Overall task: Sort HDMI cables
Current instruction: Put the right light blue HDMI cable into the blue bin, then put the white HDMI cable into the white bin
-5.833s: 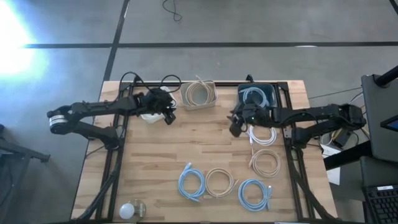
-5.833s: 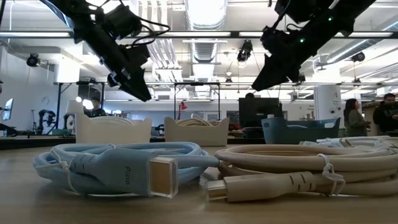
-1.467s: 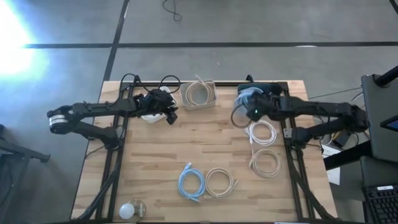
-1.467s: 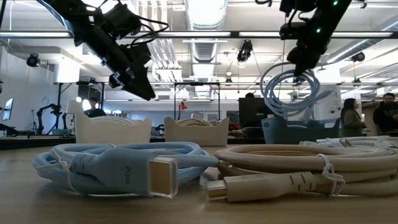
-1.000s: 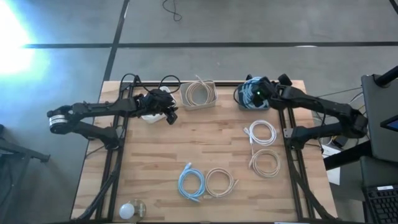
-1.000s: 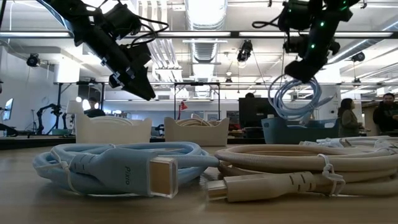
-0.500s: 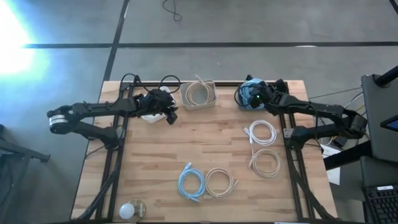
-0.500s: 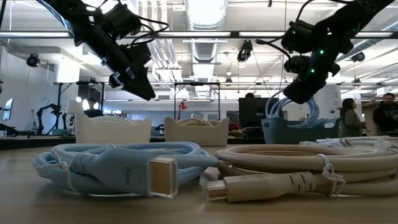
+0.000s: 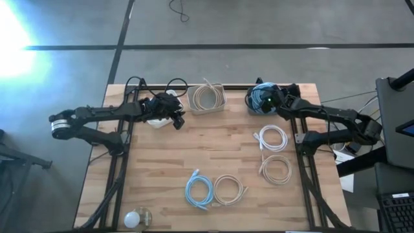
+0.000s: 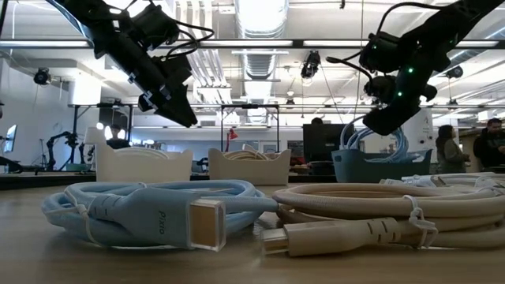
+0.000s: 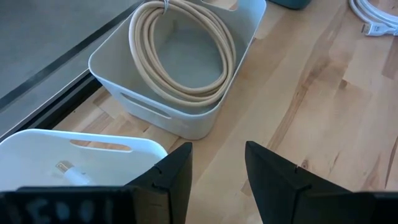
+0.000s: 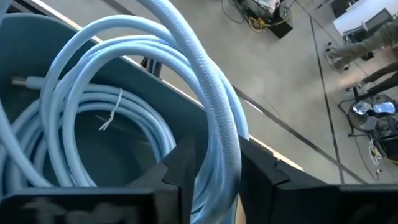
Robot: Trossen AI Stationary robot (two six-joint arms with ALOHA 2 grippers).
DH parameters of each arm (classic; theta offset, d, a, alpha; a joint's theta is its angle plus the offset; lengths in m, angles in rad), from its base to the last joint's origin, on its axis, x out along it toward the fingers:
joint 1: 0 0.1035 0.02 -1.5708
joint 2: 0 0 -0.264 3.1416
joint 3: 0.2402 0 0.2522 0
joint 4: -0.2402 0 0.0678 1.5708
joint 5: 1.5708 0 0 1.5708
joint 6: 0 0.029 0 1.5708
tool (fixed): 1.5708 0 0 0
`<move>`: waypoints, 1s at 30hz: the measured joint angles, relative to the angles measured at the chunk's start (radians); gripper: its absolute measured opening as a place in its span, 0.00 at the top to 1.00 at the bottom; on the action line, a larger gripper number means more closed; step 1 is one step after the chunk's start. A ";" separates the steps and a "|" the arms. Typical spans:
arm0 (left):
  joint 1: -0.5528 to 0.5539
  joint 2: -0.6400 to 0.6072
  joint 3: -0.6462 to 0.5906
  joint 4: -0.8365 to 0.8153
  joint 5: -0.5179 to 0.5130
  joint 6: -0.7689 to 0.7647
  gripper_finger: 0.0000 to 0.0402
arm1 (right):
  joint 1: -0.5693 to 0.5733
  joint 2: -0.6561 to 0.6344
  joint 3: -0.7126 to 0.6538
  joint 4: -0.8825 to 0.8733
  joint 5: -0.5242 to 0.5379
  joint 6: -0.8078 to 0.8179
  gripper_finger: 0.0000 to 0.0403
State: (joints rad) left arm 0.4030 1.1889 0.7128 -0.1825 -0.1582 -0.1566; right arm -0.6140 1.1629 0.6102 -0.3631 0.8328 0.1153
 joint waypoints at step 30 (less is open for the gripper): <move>0.000 0.000 0.000 0.000 0.000 -0.001 0.62 | 0.234 -0.010 0.235 -0.129 -0.144 -0.061 0.55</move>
State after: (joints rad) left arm 0.4034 1.1889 0.7128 -0.1822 -0.1581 -0.1574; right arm -0.3800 1.1526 0.8457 -0.4920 0.6892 0.0540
